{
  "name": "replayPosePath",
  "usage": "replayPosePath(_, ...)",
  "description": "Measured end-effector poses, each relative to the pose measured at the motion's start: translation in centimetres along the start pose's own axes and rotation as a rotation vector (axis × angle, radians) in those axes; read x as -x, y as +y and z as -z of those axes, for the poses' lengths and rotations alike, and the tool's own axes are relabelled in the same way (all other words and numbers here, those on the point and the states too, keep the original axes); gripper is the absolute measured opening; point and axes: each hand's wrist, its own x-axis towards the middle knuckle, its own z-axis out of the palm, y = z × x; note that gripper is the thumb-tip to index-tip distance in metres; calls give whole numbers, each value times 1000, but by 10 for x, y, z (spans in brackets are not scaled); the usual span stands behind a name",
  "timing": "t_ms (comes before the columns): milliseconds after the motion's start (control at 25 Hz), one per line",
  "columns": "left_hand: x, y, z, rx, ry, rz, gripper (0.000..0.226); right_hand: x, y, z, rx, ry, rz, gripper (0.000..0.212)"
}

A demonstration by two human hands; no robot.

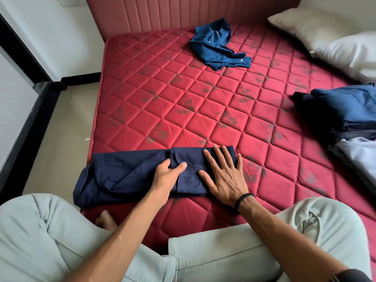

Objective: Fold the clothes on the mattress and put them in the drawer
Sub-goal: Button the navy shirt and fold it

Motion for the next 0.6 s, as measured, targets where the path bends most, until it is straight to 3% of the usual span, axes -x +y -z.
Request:
replayPosePath(120, 5, 6, 12, -393, 243, -224, 24, 2, -8, 2, -80, 165, 86, 48)
replayPosePath(200, 6, 12, 16, -492, 222, -289, 22, -1, -13, 6, -157, 240, 169, 31)
replayPosePath(400, -5, 25, 7, -536, 216, -79, 50, -7, -23, 10, -295, 253, 198, 17)
replayPosePath(600, -9, 22, 10, -376, 284, 13, 52, -11, -25, 10, -401, 177, 57, 39)
